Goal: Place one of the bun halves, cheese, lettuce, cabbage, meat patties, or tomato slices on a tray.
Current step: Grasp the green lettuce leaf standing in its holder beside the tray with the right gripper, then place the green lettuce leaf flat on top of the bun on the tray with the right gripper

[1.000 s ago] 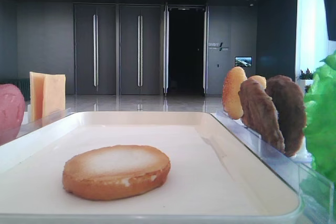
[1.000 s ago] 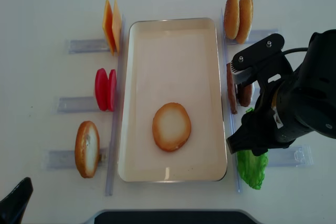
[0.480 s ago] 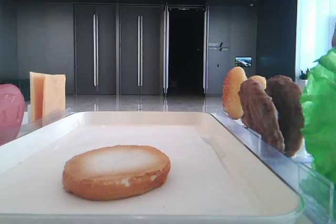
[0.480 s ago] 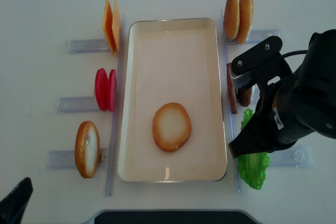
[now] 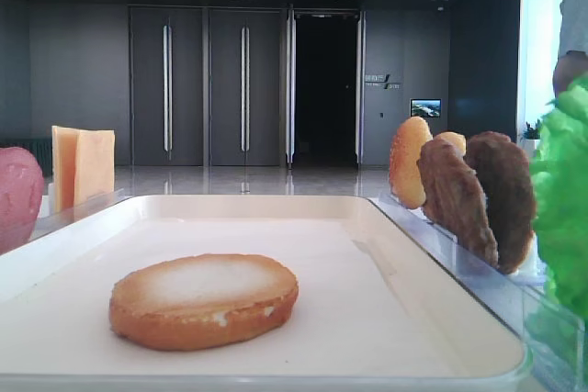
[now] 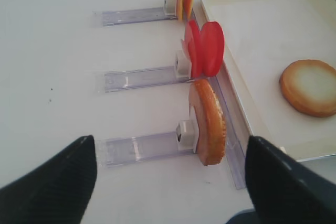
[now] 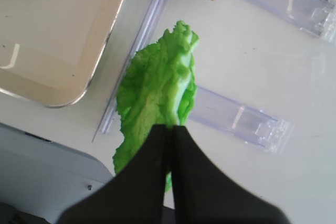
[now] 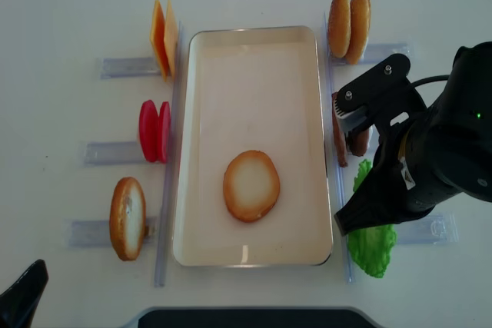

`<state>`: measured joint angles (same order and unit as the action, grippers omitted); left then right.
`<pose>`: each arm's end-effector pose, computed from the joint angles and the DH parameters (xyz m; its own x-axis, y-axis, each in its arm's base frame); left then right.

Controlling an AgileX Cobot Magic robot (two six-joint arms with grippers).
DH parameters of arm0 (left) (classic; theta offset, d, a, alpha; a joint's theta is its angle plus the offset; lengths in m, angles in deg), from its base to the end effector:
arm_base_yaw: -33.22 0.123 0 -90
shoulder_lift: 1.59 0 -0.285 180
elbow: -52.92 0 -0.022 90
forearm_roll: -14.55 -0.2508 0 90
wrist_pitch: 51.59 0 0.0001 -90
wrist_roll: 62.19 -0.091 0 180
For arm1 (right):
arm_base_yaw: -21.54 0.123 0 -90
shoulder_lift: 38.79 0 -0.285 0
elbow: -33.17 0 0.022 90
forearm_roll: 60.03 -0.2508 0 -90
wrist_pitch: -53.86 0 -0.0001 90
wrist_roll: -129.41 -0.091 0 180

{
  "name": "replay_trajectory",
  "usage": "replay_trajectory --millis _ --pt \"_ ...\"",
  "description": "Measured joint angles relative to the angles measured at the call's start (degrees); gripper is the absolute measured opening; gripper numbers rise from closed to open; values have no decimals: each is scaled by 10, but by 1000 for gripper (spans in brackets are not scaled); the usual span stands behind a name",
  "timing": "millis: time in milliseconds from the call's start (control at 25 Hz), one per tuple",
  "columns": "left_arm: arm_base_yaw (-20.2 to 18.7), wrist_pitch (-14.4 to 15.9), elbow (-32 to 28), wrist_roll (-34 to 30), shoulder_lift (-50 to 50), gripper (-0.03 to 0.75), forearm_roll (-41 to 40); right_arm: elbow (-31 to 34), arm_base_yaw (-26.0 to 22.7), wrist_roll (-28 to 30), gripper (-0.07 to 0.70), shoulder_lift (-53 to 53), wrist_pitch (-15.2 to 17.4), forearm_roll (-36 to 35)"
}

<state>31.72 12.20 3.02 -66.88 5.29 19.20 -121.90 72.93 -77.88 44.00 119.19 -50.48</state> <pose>-0.0072 -0.0064 0.2668 -0.5027 0.0590 -0.8625 0.1120 0.9937 0.0027 0.1487 0.1642 0.2611 -0.8692 -0.4625 -0.1751 -0.4541 0.8866 -0.0875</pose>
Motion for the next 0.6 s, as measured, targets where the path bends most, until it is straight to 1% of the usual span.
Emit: replay_trajectory --millis 160,320,440,600 --pt "0 0 0 0 0 682 0 -46 0 11 21 0 22 -35" --pt "0 0 0 0 0 682 0 -96 0 18 21 0 43 -55" --pt "0 0 0 0 0 677 0 -117 0 21 21 0 45 -63" --pt "0 0 0 0 0 659 0 -123 0 27 21 0 46 -86"
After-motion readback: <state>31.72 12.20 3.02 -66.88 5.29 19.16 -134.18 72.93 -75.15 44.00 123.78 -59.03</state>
